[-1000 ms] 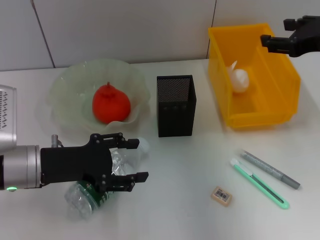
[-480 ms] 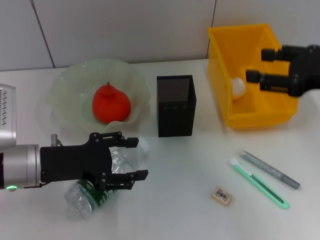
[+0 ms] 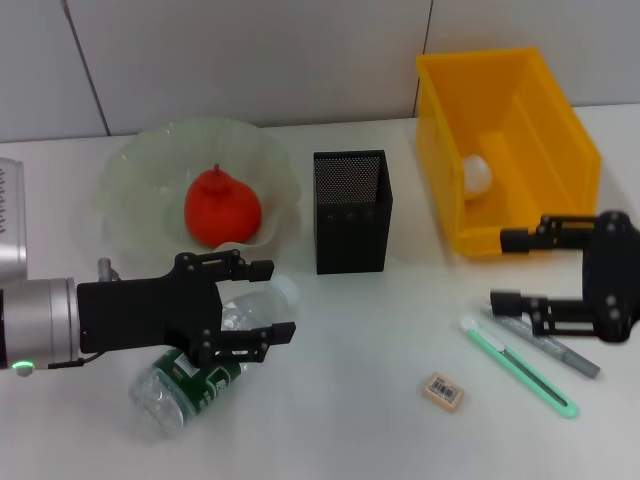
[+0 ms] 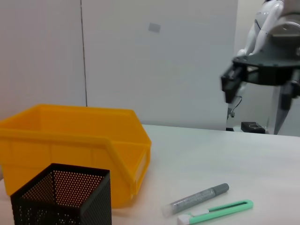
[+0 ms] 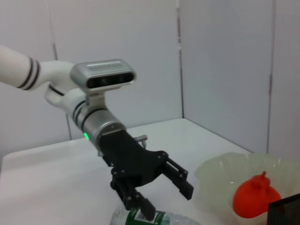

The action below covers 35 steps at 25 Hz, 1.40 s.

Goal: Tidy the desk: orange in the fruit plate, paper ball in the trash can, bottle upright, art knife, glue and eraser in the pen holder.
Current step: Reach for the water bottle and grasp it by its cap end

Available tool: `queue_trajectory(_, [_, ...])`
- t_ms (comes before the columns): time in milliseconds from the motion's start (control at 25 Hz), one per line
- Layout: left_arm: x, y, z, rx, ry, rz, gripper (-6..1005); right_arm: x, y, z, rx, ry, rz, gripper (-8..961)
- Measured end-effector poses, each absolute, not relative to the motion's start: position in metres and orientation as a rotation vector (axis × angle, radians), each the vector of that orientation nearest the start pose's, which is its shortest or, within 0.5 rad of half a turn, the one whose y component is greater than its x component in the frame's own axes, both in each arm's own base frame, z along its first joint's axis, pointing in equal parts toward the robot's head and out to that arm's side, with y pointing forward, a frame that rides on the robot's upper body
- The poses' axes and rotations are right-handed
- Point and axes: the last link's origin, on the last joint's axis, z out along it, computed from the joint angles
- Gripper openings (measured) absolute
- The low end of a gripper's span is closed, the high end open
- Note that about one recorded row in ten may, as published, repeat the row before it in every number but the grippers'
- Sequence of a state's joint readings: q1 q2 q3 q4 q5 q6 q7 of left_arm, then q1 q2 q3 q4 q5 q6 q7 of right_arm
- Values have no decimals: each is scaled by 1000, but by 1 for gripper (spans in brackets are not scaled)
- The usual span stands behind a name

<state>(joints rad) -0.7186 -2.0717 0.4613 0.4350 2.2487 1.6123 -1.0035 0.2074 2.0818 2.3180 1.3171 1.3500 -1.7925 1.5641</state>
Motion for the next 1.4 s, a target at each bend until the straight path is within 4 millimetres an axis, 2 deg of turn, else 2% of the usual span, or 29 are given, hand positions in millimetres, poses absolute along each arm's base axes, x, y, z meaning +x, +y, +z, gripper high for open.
queue_trajectory(400, [-224, 347, -29, -2885, -173, -714, 766, 260, 261, 75, -2720, 372, 679, 674])
queue_trajectory(840, [-222, 351, -29, -2885, -228, -703, 767, 253, 261, 74, -2751, 343, 701, 674])
queue_trajectory(1400, [-222, 362, -12, -2873, -297, -618, 767, 262, 262, 70, -2764, 383, 627, 673])
